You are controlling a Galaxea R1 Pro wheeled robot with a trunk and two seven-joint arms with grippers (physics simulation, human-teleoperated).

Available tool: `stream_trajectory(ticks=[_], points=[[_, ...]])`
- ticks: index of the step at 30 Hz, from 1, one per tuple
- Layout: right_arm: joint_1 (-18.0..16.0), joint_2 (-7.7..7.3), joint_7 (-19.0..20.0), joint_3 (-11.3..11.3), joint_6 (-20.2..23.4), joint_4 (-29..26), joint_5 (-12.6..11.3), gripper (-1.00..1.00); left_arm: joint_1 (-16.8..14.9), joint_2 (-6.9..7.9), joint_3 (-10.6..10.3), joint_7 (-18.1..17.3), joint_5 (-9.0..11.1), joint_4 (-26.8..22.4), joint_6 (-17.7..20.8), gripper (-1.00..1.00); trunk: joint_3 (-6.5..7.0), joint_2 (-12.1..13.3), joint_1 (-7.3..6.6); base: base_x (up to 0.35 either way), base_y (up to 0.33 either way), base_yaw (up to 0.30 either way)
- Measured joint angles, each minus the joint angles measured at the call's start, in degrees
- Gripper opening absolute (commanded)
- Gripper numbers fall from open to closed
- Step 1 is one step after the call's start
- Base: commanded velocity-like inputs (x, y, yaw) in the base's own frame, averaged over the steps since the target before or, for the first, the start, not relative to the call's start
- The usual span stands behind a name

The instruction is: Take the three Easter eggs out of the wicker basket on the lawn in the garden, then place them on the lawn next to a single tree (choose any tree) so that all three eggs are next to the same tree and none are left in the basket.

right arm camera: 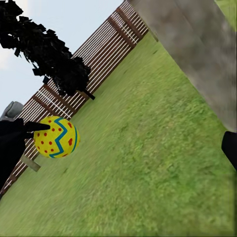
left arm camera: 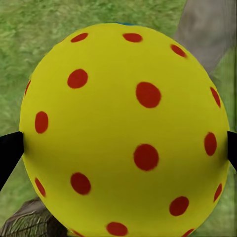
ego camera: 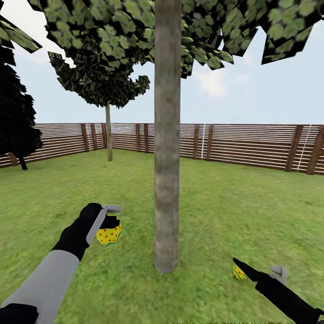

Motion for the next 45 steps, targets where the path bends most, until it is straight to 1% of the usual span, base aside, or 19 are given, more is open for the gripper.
stream_trajectory(ticks=[45], points=[[0.0,-0.02,0.0,-0.1,0.0,1.3,0.0,1.0,0.0,0.0,0.0,0.0,0.0,0.0,0.0,-1.0,-2.36,0.0,0.0,0.0,0.0,-0.23]])
